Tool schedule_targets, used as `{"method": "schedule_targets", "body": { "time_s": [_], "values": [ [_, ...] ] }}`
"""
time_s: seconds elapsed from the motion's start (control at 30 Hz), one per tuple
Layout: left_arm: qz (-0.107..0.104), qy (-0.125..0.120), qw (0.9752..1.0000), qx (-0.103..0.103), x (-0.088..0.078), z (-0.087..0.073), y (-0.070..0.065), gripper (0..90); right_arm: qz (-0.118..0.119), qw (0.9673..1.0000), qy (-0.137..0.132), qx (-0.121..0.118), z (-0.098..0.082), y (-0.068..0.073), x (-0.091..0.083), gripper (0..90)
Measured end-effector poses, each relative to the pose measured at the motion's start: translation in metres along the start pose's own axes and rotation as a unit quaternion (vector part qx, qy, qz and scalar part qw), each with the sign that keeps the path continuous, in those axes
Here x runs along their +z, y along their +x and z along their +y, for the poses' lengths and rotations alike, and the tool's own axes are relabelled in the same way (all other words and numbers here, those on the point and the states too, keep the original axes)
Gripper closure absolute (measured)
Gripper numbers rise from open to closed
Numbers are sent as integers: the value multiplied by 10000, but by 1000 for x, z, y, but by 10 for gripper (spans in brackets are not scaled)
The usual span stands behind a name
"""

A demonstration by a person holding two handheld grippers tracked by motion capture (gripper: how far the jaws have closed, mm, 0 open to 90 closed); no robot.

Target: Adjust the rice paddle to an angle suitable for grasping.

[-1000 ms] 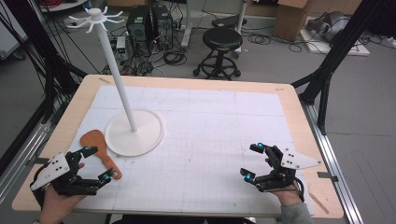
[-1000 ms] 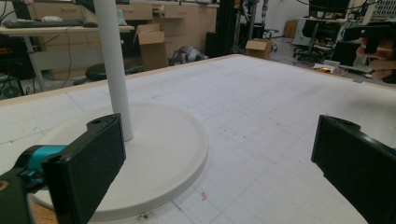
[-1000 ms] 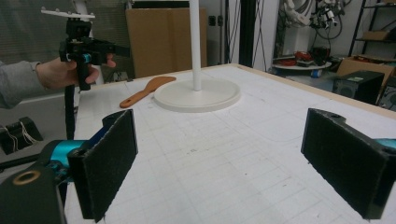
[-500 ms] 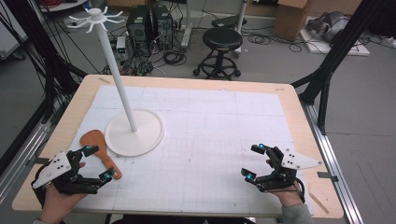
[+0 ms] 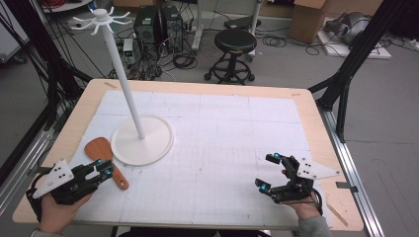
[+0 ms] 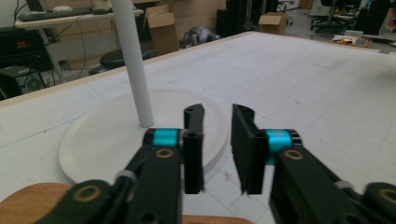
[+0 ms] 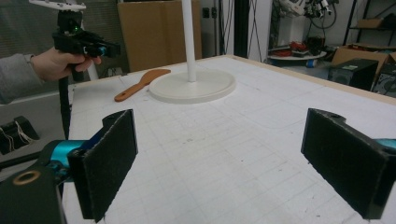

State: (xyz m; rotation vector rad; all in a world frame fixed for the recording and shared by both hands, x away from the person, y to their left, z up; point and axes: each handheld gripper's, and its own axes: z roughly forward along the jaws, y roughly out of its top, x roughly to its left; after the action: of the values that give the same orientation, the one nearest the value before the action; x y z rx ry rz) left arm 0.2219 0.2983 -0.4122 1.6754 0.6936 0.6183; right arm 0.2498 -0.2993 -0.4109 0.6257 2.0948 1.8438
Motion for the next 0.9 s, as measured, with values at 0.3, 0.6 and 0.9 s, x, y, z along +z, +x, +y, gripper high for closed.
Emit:
{"method": "schedule_targets", "body": {
  "time_s": [0.3,0.6,0.9],
  "values": [
    [367,230,9989,-177,-8,-2,23,897,13,10000,83,36,-1,1,2,97],
    [217,366,9989,-213,-2,-5,44,896,-109,9998,152,7,-2,-1,5,96],
    [316,817,9952,-440,11,-2,65,895,-444,9990,78,-5,-2,-2,4,96]
  ]
}}
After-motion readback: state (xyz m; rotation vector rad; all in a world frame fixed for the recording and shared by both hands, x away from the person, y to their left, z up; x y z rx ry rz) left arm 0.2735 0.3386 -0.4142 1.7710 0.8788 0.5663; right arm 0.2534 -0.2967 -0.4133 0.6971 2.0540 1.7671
